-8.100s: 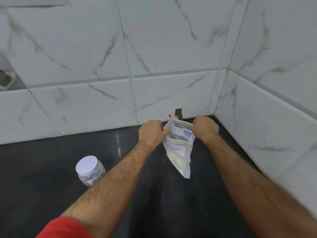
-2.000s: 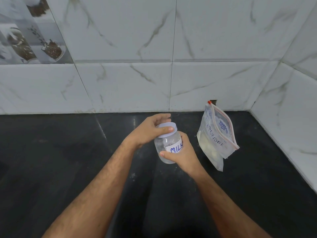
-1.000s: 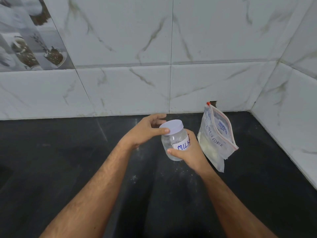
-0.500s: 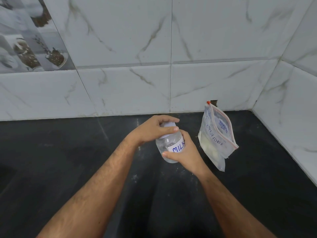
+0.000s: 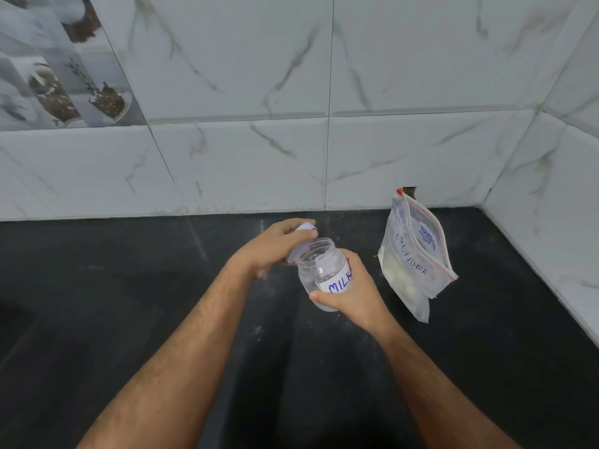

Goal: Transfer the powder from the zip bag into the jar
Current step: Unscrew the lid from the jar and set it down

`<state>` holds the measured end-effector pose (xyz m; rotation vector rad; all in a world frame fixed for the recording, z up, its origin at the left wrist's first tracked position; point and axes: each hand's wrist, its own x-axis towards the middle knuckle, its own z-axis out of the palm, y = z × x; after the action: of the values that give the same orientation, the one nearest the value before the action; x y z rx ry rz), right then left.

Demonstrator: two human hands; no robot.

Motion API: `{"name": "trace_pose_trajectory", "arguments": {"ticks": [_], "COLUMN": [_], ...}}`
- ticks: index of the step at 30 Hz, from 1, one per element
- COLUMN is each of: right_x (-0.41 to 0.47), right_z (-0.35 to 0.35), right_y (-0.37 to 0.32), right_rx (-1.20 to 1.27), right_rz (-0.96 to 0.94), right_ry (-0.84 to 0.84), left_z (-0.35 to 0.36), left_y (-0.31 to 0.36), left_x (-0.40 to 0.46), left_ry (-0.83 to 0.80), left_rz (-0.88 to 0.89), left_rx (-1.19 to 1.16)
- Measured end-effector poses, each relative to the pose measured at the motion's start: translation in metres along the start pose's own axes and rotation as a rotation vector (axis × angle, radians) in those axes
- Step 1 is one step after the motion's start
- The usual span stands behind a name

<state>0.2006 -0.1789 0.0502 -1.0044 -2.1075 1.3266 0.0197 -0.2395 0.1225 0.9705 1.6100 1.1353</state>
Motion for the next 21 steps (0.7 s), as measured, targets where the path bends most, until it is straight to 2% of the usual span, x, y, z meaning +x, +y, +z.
{"name": "trace_pose_trajectory", "arguments": {"ticks": [5,8,14,21], "right_x": [-0.005,-0.008,-0.013,-0.019], "right_z": [0.002,0.006,0.016,0.024], "right_y": [0.004,0.006,0.011,0.015], "right_rx": [0.026,0.045,0.043,0.038], "right_rz": [-0.004,-0.006,0.026,0.035], "right_ry": [0.004,0.03,0.011,-0.013], "left_z": [-0.022,-0.036,-0.056,-0.062], "left_y": [-0.047,-0.082,-0.137,-0.158], "left_x": [0.003,0.002,-0.002,-0.004], "left_ry": [0.15,0.219,0.456,0.559], "left_rz": [-0.276,-0.362,-0.46,-0.499], "left_rx": [-0.5,-0.584,-0.317,0.144]}}
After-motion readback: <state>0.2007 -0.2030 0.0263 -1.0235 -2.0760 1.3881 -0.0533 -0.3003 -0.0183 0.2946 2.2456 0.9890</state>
